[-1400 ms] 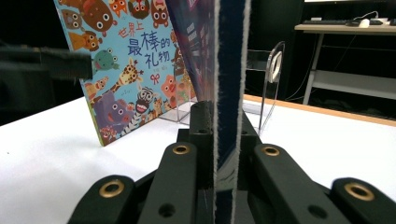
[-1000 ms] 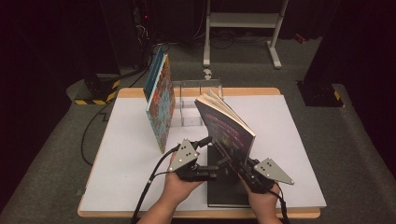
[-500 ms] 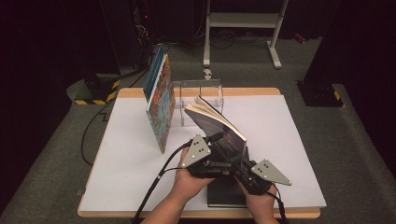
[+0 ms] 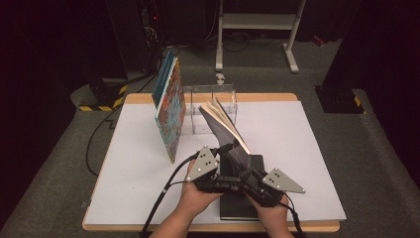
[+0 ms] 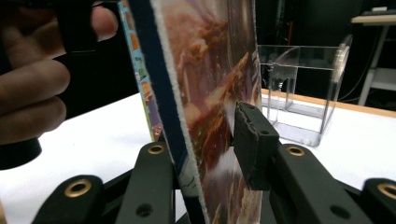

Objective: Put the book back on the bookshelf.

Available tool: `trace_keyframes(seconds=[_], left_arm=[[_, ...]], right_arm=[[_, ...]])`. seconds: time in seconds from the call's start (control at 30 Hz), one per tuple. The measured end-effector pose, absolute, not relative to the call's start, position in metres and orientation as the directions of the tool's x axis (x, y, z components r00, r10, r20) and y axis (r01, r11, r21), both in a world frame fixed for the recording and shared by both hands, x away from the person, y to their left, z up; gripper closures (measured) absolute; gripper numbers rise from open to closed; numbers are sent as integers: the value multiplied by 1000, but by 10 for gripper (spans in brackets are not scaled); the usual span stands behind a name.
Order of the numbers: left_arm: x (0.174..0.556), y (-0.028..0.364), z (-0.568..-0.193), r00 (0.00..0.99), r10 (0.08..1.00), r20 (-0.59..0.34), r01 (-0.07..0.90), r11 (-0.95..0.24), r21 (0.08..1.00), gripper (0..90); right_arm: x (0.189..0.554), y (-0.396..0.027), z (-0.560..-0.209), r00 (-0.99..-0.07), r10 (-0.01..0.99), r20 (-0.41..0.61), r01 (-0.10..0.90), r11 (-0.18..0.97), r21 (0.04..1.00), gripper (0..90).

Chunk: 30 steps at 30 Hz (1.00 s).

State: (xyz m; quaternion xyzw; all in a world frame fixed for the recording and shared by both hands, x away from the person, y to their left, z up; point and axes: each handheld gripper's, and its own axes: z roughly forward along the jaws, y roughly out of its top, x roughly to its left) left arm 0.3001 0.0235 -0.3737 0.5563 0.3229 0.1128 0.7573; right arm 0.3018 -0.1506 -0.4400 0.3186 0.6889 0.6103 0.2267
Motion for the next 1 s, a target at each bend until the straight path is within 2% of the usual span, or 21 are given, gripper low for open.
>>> trace_keyframes(seconds=[0.4, 0.93, 1.0], left_arm=[[300, 26, -376, 735, 598, -319, 142, 325, 935, 150], [305, 31, -377, 712, 627, -317, 144, 311, 939, 180], [304, 33, -376, 721, 619, -311, 143, 306, 941, 226]], right_arm=[[298, -141, -441, -737, 672, 75, 163, 69, 984, 569], [295, -136, -442, -775, 627, 75, 165, 86, 983, 505], [295, -138, -444, -793, 603, 93, 178, 82, 981, 505]])
